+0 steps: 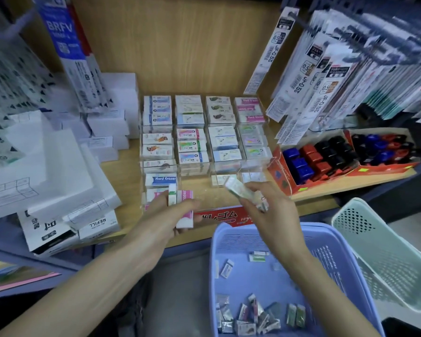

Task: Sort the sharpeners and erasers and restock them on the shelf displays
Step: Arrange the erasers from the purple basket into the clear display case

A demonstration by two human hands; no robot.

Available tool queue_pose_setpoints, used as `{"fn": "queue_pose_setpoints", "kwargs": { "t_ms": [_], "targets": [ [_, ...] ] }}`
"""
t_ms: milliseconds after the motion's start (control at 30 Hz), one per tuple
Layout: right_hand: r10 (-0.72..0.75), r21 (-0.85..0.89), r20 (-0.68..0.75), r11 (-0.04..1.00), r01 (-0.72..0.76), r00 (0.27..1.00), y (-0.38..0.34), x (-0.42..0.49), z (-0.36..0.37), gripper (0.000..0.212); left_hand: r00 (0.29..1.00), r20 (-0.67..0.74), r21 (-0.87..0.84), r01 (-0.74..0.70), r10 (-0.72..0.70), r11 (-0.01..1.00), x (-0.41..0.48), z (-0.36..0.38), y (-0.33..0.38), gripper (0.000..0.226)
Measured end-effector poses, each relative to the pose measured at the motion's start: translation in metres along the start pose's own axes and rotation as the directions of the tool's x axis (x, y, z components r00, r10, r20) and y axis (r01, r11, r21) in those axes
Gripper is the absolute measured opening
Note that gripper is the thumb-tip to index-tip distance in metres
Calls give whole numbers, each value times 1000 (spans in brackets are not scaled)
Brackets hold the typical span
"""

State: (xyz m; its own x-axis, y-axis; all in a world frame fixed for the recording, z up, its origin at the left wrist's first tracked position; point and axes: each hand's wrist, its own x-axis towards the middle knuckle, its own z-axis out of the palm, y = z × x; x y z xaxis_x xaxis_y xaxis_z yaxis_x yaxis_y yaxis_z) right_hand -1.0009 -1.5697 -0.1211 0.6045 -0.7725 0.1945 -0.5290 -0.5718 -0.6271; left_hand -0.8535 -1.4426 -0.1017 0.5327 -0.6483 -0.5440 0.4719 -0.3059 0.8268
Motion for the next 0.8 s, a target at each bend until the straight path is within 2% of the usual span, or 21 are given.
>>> {"fn": "queue_pose_setpoints", "kwargs": {
  "t_ms": [100,200,300,467,500,533,567,600,633,667,700,733,767,800],
  "targets": [
    [-93,-195,123,974,116,988,13,22,-7,26,1000,7,36,-9,9,999,2,-1,0,24],
    [-172,-411,335,858,308,926,11,46,-4,29,1000,8,36,-9,9,999,3,-1,0,23],
    [-155,-504,481,757,417,863,5,70,3,24,1000,-4,33,-4,4,999,6,2,1,24],
    [-138,-638,533,582,503,835,-1,79,19,6,1000,6,28,-1,1,1000,7,5,4,20],
    [-136,-650,527,571,501,839,0,78,20,4,1000,11,27,0,-1,1000,7,6,4,20],
    [-145,-634,503,608,478,852,2,78,20,2,1000,12,26,1,-2,1000,7,6,4,20],
    [-137,-578,452,708,406,882,4,77,17,7,1000,14,28,0,-1,1000,7,6,4,20],
    [-95,-451,379,850,273,921,3,74,11,13,1000,19,31,-3,3,1000,6,6,4,20],
    [-14,-224,292,971,83,956,0,69,3,15,1000,29,31,-8,7,999,6,6,5,19],
    [97,101,229,987,-122,969,-4,63,-6,15,999,44,25,-10,9,1000,6,7,6,17],
    [208,424,234,857,-292,950,-8,55,-14,15,998,62,13,-10,9,1000,5,7,6,16],
    [275,648,305,642,-411,912,-12,46,-21,16,997,82,1,-9,9,1000,4,7,7,16],
    [289,766,396,420,-488,871,-12,38,-24,19,995,101,-7,-9,9,1000,3,8,7,16],
    [274,808,474,241,-537,837,-12,32,-26,23,993,117,-12,-10,11,1000,2,9,7,17]
  ]
}}
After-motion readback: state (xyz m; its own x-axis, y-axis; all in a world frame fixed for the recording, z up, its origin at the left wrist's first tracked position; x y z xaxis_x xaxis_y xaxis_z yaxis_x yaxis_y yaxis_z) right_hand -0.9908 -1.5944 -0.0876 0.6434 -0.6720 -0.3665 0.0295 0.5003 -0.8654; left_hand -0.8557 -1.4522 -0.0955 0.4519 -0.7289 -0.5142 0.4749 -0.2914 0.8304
